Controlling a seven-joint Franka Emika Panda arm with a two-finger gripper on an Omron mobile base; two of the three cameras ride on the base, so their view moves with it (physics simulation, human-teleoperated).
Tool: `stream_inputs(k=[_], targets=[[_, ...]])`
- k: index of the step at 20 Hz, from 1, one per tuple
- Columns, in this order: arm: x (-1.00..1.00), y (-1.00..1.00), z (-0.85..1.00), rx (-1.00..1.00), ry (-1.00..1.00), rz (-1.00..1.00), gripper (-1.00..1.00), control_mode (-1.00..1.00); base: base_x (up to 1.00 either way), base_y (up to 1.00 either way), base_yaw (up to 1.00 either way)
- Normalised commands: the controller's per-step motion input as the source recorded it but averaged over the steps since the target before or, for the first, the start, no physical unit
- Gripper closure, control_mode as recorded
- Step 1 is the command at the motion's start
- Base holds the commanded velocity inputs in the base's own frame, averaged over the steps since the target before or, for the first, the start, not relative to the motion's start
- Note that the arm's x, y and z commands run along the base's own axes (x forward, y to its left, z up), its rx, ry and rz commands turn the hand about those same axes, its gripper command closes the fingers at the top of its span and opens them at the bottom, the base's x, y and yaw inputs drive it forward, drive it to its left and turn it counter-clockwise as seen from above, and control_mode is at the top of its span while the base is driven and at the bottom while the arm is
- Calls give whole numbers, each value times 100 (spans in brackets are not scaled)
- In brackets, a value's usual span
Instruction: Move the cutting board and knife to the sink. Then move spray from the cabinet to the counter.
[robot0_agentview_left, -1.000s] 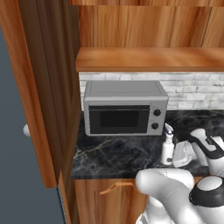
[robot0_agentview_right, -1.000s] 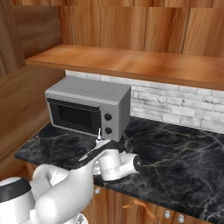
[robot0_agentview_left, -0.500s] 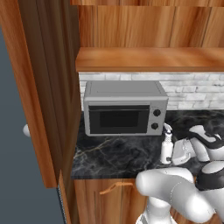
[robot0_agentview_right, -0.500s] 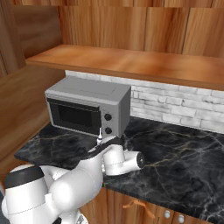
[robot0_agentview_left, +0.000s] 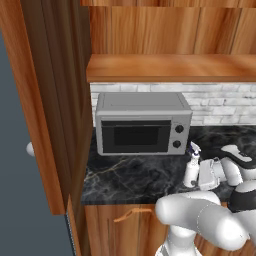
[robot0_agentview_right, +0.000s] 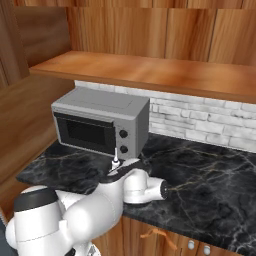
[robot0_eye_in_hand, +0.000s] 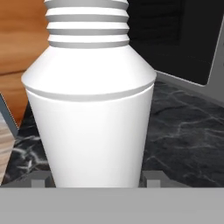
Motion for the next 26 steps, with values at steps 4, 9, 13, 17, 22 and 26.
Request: stream_inputs(k=[4, 9, 13, 17, 22, 26], targets=[[8, 3, -13, 0, -9, 0, 100, -100, 0, 0, 0], [15, 6, -9, 0, -2, 0, 100, -100, 0, 0, 0], [17, 4, -12, 0, 0, 0, 100, -100, 0, 0, 0], [11, 1, -17, 0, 0, 0, 100, -100, 0, 0, 0], [4, 2, -23, 0, 0, 0, 100, -100, 0, 0, 0], [0, 1, -24, 0, 0, 0, 100, -100, 0, 0, 0]])
